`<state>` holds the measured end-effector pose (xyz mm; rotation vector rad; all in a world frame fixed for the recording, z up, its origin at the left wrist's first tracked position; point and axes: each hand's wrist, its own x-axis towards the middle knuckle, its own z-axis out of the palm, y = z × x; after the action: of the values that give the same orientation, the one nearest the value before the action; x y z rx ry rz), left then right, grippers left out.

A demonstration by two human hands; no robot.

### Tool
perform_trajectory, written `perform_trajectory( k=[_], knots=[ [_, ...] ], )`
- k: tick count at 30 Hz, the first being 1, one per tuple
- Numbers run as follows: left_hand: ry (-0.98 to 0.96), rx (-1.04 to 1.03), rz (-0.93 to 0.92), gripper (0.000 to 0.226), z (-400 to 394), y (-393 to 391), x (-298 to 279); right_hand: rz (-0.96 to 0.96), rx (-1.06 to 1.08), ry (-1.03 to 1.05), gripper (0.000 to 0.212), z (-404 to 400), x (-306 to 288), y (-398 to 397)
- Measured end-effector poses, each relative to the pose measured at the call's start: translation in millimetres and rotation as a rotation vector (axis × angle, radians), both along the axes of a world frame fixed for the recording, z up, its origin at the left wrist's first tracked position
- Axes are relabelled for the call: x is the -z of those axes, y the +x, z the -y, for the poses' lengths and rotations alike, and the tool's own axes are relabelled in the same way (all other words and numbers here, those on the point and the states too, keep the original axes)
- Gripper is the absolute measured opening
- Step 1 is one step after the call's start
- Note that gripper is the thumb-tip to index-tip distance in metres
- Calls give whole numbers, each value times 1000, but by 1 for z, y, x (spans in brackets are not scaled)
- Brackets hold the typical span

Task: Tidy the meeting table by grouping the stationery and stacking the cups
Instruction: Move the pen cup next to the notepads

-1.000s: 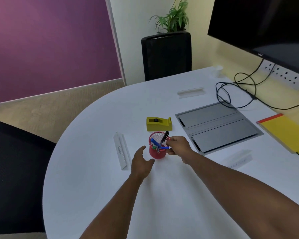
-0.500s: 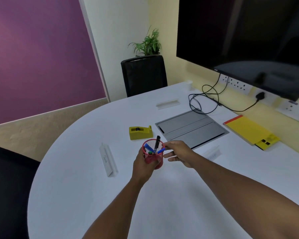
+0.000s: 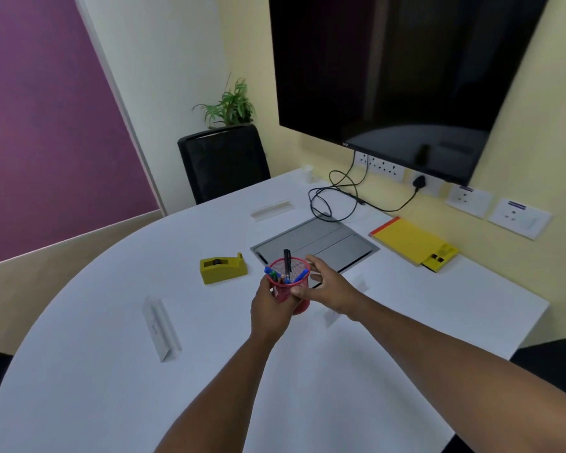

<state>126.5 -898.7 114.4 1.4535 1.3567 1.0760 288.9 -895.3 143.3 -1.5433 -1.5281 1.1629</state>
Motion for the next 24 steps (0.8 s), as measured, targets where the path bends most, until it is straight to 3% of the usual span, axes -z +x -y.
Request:
perform_trajectory(
  k=[9,13,18,24],
  knots=[
    [-16,186,-62,58,-10,70,7,6,137,8,102,5,12,71],
    [-52,250,-63,46,-16,102,14,11,149,18,93,10,19,103],
    [-48,324,-89,48,-21,142,22,-3,229,-6,78,10,32,144],
    [-97,486,-164,51,-36,180,38,-11,274,-69,85,6,53,186]
  ],
)
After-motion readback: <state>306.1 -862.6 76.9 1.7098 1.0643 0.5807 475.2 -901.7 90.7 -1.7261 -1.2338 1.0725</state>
